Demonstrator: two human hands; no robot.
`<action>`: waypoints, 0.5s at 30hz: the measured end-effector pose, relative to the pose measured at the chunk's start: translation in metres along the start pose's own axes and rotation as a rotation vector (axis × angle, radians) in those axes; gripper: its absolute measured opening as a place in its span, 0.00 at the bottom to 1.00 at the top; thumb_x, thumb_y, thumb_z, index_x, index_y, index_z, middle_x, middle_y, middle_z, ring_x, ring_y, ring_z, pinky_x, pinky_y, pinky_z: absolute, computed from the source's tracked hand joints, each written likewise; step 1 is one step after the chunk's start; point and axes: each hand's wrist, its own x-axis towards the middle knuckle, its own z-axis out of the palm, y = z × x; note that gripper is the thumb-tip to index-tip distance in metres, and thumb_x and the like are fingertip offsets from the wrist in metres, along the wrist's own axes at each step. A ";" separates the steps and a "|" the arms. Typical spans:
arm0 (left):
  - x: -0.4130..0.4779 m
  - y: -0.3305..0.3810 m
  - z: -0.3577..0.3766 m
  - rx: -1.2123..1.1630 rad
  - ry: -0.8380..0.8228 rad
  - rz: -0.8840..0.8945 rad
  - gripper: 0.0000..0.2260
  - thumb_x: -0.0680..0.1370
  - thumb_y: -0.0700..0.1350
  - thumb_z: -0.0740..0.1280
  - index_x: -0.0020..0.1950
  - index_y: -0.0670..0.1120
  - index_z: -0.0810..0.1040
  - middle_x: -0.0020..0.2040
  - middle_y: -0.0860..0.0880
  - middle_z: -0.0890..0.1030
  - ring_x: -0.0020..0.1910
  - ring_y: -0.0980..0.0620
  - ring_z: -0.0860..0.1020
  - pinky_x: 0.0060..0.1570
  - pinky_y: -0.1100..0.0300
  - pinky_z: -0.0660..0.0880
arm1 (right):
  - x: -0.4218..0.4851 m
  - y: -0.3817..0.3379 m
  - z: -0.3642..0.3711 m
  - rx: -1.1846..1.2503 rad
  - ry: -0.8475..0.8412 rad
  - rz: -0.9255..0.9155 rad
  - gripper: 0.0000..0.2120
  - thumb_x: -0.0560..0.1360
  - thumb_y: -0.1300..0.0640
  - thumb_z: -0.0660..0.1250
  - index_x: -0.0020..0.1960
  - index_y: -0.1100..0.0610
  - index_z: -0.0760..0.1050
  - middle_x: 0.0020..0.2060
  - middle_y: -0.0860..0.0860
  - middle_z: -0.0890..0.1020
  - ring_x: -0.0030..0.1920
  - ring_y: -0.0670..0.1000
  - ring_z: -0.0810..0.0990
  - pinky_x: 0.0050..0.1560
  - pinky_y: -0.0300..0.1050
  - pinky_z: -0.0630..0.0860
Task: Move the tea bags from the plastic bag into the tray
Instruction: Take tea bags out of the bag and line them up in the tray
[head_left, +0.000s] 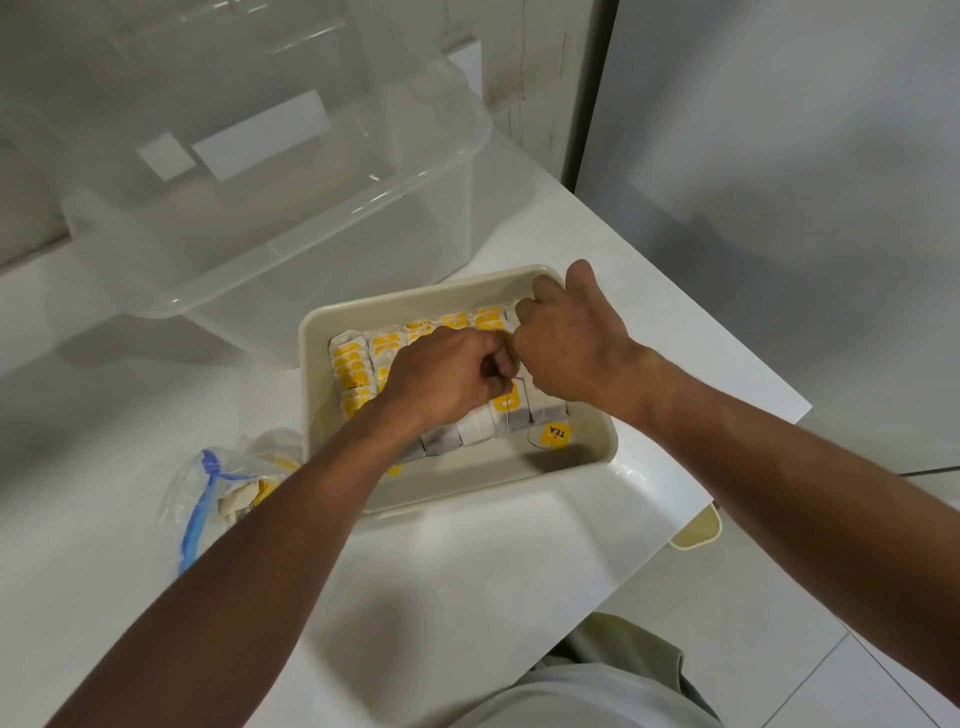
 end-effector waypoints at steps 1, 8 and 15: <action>-0.001 0.000 -0.001 0.001 0.016 -0.004 0.06 0.74 0.55 0.73 0.47 0.56 0.80 0.40 0.62 0.78 0.45 0.57 0.78 0.34 0.63 0.66 | 0.000 0.000 0.001 -0.020 0.027 0.010 0.06 0.77 0.54 0.61 0.45 0.51 0.76 0.42 0.49 0.68 0.56 0.55 0.70 0.57 0.57 0.63; -0.012 -0.006 0.003 0.256 0.020 -0.048 0.24 0.63 0.69 0.73 0.46 0.56 0.68 0.50 0.54 0.75 0.49 0.49 0.76 0.41 0.55 0.69 | -0.011 -0.016 0.002 -0.058 -0.001 -0.039 0.08 0.77 0.51 0.61 0.52 0.48 0.78 0.50 0.47 0.77 0.59 0.55 0.71 0.64 0.59 0.60; -0.011 -0.002 0.011 0.308 0.042 -0.076 0.25 0.66 0.67 0.73 0.52 0.52 0.73 0.55 0.50 0.76 0.54 0.45 0.77 0.45 0.52 0.72 | -0.008 -0.021 0.010 -0.093 -0.046 -0.019 0.07 0.78 0.52 0.60 0.49 0.48 0.77 0.42 0.46 0.76 0.56 0.53 0.73 0.68 0.59 0.56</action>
